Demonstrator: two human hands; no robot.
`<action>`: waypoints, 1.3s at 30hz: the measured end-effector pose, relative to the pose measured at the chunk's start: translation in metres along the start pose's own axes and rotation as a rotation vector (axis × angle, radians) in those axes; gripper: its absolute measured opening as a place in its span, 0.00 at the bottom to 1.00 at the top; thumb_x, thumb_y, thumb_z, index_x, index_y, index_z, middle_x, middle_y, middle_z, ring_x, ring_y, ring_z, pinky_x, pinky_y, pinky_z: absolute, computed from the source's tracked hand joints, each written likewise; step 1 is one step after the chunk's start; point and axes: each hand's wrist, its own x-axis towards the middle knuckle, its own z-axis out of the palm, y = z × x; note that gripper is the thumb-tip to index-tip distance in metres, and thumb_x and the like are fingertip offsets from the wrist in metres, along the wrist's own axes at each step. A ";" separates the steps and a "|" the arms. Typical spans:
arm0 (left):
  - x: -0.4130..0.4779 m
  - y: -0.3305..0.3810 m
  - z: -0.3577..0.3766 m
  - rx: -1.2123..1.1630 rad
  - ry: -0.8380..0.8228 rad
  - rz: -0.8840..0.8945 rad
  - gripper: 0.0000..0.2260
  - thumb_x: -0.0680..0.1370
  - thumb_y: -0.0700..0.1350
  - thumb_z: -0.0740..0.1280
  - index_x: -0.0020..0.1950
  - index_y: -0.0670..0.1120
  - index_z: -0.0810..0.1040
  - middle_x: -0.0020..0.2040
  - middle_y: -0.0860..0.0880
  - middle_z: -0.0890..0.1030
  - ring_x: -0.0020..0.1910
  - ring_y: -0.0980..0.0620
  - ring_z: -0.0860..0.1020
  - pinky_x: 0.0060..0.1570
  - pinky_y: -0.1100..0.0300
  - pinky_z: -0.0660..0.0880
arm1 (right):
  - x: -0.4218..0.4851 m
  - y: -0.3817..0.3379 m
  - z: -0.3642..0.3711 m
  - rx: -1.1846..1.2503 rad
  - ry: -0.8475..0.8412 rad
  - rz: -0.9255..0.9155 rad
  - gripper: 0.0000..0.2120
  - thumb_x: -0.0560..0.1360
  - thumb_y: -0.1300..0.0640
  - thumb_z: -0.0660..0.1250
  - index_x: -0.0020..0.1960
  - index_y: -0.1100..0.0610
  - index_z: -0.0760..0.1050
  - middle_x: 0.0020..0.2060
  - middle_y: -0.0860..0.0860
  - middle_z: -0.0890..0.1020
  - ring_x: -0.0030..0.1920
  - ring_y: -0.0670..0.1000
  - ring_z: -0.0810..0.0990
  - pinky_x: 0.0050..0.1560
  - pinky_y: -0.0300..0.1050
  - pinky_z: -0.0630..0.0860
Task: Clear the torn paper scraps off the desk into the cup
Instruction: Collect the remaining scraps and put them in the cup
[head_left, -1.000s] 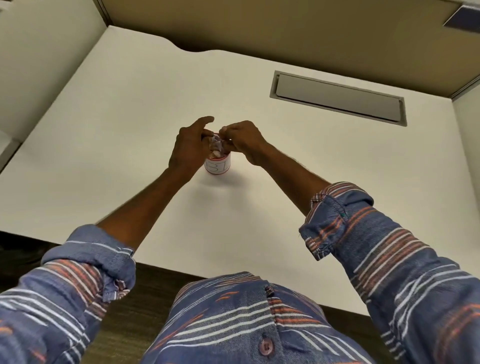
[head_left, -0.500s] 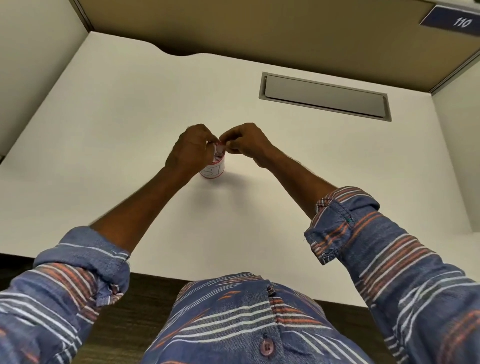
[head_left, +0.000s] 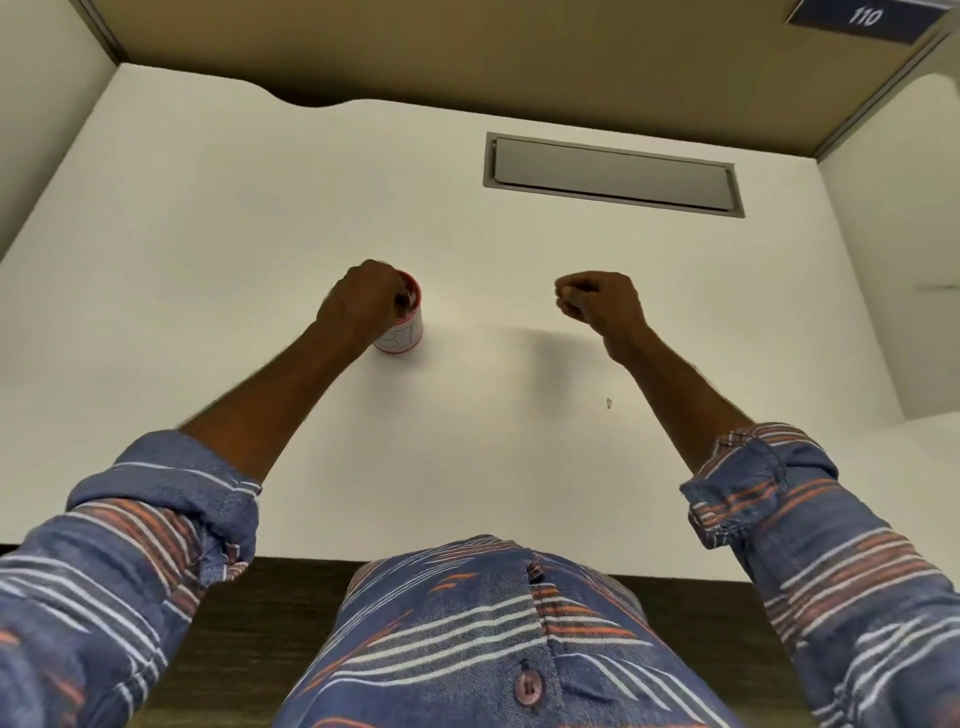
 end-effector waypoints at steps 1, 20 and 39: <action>0.000 0.000 0.001 -0.008 0.003 0.001 0.12 0.79 0.42 0.65 0.58 0.40 0.83 0.56 0.39 0.81 0.56 0.39 0.79 0.53 0.53 0.74 | -0.003 0.007 -0.012 -0.011 0.027 0.000 0.08 0.75 0.67 0.69 0.50 0.60 0.85 0.46 0.56 0.86 0.47 0.54 0.86 0.58 0.51 0.83; 0.004 -0.001 -0.006 -0.235 0.057 -0.064 0.09 0.73 0.39 0.71 0.51 0.48 0.86 0.52 0.47 0.86 0.52 0.46 0.83 0.46 0.61 0.75 | -0.123 0.151 -0.040 -1.008 -0.010 -0.516 0.11 0.76 0.68 0.67 0.56 0.60 0.81 0.51 0.55 0.82 0.50 0.58 0.80 0.45 0.54 0.79; -0.007 -0.009 -0.031 -0.334 0.191 -0.091 0.09 0.75 0.37 0.69 0.51 0.45 0.86 0.50 0.46 0.86 0.50 0.48 0.83 0.45 0.61 0.75 | -0.064 -0.059 0.132 -0.237 -0.140 -0.511 0.05 0.72 0.62 0.71 0.47 0.57 0.83 0.41 0.50 0.86 0.42 0.49 0.83 0.45 0.42 0.79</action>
